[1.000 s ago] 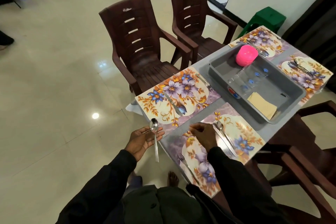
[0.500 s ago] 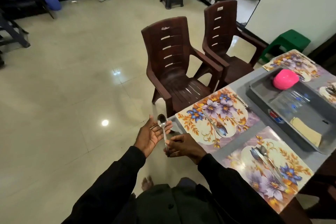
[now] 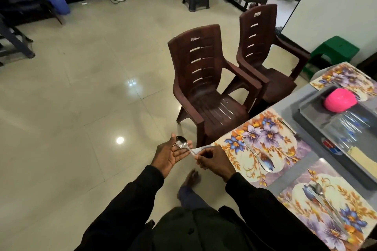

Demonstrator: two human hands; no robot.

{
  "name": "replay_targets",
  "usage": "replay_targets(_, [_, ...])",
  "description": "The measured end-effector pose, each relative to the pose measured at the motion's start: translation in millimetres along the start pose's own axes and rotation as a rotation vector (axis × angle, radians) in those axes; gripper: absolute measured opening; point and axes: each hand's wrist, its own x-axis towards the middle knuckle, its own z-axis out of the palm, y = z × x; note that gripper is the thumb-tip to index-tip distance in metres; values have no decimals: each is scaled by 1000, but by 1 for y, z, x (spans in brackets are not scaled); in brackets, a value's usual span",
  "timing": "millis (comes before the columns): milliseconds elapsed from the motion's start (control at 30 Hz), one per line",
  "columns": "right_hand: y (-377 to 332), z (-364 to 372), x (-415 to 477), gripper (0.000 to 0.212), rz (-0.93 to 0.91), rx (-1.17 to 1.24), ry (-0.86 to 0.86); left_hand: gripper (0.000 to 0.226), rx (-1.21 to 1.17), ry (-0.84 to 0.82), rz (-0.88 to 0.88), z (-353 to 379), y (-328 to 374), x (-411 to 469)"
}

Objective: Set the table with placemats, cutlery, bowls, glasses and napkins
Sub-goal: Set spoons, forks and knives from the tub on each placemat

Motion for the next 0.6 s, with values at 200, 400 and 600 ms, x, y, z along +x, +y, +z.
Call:
replay_targets(200, [-28,-13,75,17,-62,-9,16,52,119,-7,-35,2,49,59])
replay_targets(400, [-65,-41,138,17,-97,-59,42,50,195,-25,-23,23,103,122])
replay_targets(600, [-60,-83,169,13,4,-66,108,47,262,-94,-69,64,117,172])
